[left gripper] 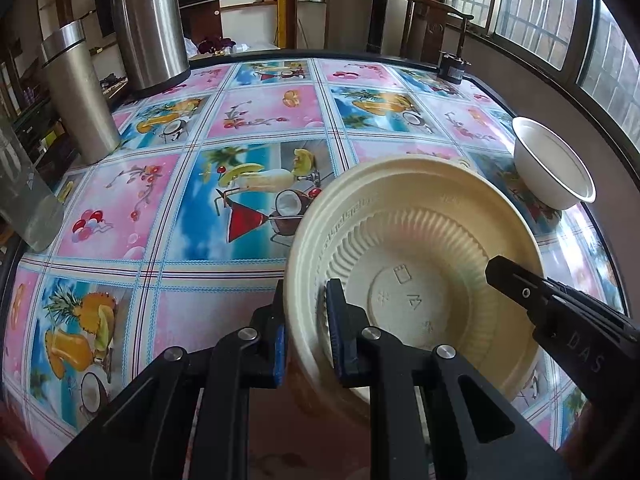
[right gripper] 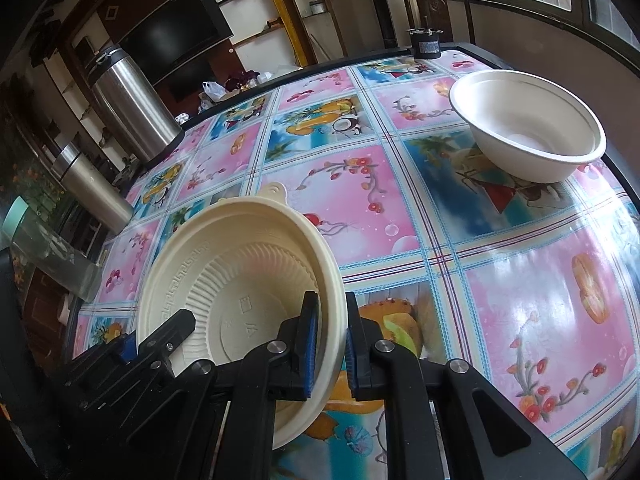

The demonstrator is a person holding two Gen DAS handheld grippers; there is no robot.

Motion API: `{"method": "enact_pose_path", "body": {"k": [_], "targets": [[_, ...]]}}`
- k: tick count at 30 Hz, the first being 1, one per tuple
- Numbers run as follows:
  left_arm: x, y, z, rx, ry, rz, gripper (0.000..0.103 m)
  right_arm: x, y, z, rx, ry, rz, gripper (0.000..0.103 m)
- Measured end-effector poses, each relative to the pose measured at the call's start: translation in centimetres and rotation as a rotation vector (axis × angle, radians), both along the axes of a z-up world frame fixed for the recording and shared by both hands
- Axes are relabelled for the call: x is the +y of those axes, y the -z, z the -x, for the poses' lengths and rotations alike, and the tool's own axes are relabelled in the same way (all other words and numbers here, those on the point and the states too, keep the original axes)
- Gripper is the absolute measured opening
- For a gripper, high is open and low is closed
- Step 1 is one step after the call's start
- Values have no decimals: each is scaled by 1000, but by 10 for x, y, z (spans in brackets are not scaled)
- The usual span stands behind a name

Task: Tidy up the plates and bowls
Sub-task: 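Lower the cream ribbed bowl onto the stack held by the left tool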

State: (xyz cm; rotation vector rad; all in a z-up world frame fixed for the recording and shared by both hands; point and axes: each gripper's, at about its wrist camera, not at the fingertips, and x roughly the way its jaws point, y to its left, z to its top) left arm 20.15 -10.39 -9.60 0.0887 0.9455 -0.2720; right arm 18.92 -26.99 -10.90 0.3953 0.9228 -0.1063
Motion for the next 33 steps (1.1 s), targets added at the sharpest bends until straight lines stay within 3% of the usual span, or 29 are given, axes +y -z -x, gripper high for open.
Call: {"method": "enact_pose_path", "body": {"k": [4,9,21,33], "targets": [[1,1,0,-1,-12,-2,15,-2,3,0,4,3,-30,12],[13,7,10,53,-40,48,15,-1,7,7,-5,0,-87,11],[49,4,90,37,-55,43,16,28,10,79,-57,-60,-168,11],[79,2,156,68,-31,20,18,68,3,146,-53,-174,-84,12]]}}
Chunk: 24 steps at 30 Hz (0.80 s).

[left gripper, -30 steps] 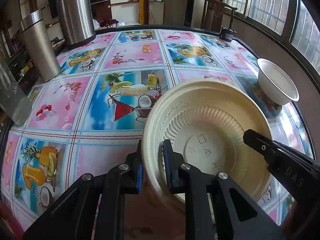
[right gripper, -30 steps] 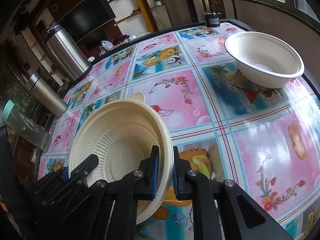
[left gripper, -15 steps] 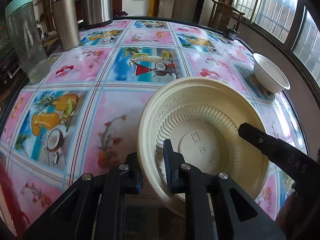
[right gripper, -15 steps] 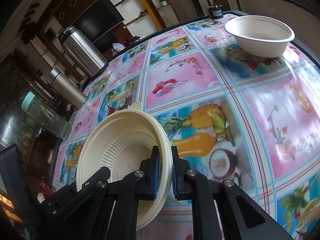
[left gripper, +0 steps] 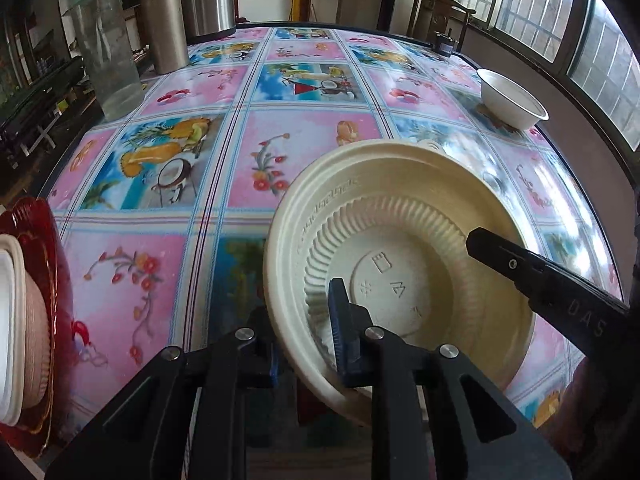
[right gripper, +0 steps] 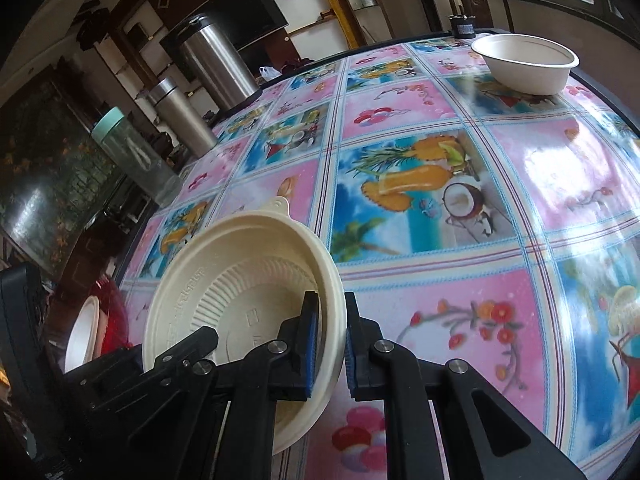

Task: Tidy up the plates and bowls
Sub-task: 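Lower the cream ribbed bowl onto the stack held by the left tool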

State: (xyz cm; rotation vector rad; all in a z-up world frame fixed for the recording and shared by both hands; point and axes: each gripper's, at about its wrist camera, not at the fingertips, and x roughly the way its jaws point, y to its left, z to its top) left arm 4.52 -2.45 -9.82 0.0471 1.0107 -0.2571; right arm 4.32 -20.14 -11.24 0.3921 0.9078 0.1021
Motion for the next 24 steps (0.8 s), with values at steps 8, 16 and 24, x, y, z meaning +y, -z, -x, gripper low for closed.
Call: {"method": "enact_pose_path", "body": {"k": [8,16,24], "targets": [[28,0,36,25,-7,3,19,26,-2,26,50,-92,-2,12],[72,-16,64,4,-53,32,19,69,-23,47,14,-207,1,12],[111,-45,83,-74,-110,46,19,112,-54,50,-50,-294,25,12]]}}
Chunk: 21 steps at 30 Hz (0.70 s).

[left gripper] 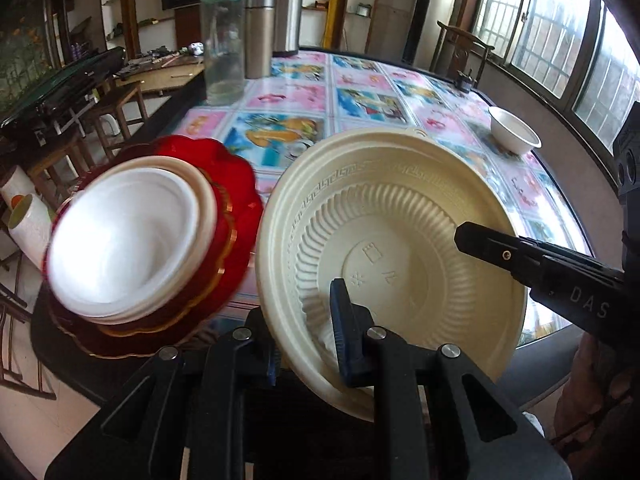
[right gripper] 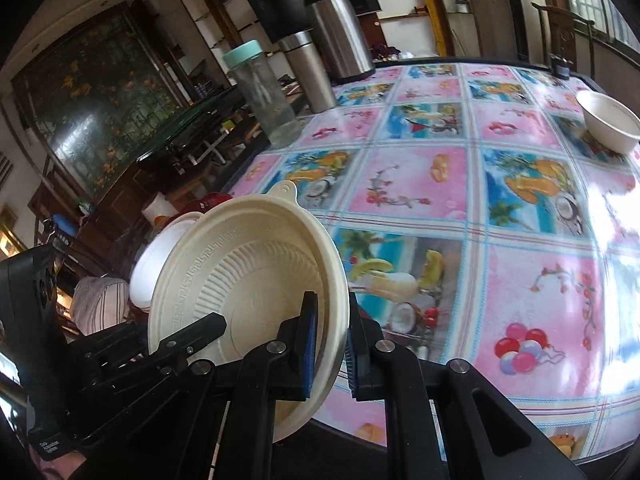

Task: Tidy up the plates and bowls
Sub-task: 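Lower the cream ribbed bowl onto the stack held by the left tool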

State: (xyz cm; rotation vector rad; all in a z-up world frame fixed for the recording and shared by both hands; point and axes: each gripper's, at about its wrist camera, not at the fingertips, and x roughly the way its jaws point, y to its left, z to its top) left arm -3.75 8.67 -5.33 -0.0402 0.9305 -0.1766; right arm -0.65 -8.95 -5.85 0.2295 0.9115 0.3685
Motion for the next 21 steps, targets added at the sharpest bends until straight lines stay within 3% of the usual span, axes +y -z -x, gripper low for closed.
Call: {"method": "enact_pose_path", "body": {"k": [21], "targets": [[129,-22,-12,-43,-277,38,19,145,-24,-56,-35,-240,-28,12]]}}
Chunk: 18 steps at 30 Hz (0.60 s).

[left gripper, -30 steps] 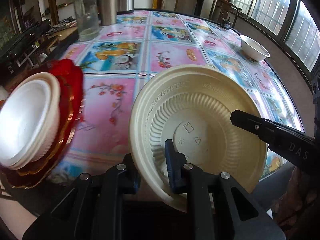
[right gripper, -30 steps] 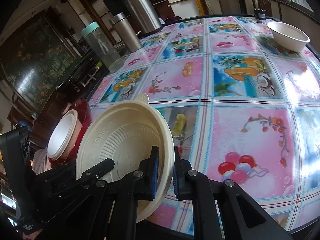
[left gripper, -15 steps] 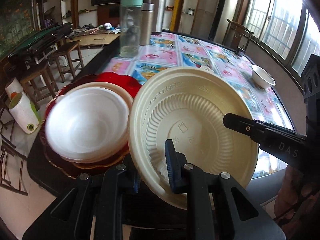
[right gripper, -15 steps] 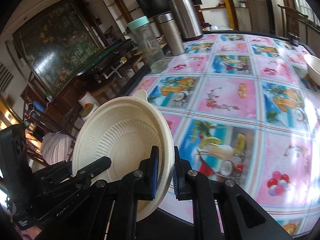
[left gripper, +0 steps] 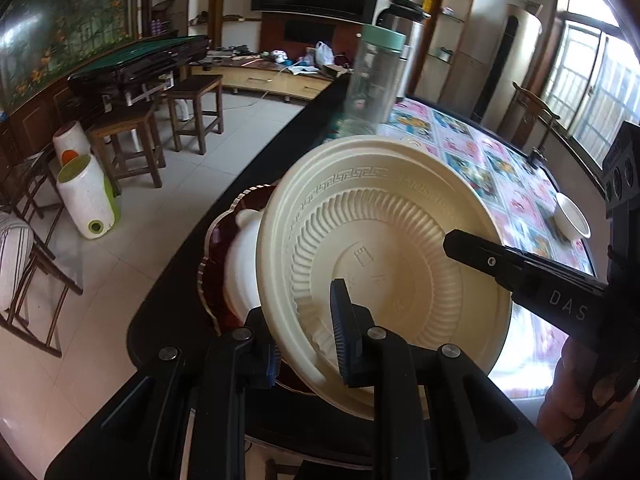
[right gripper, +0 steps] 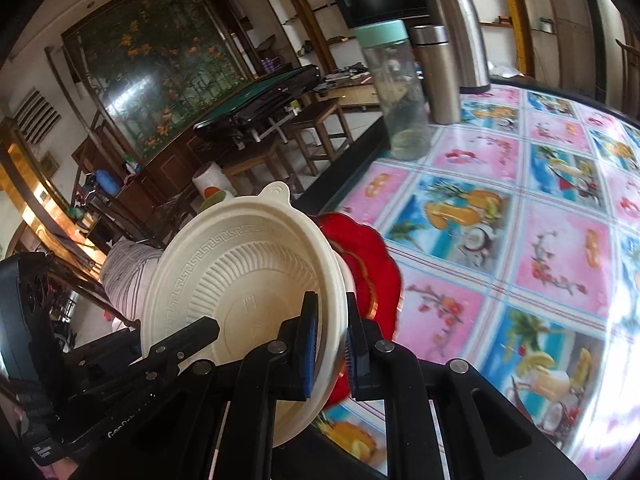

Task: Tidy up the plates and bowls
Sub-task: 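Lower the cream ribbed bowl onto the stack held by the left tool, then press the cream ribbed bowl into the stack and open the right tool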

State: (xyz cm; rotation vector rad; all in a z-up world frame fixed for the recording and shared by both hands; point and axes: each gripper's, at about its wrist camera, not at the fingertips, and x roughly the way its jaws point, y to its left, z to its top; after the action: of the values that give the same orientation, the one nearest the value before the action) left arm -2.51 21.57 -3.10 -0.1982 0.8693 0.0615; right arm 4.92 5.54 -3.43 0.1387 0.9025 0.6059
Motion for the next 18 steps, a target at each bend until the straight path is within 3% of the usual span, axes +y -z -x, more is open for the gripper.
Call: {"method": "enact_pose_path", "body": {"k": [8,18], "targets": [[23,3,-14,17,-69,-2,19,27,6,-21,-8,-44,-25,12],[30,21,-26,82,-101,-24,19,35,37,-47,71,-80,-51,12]]}}
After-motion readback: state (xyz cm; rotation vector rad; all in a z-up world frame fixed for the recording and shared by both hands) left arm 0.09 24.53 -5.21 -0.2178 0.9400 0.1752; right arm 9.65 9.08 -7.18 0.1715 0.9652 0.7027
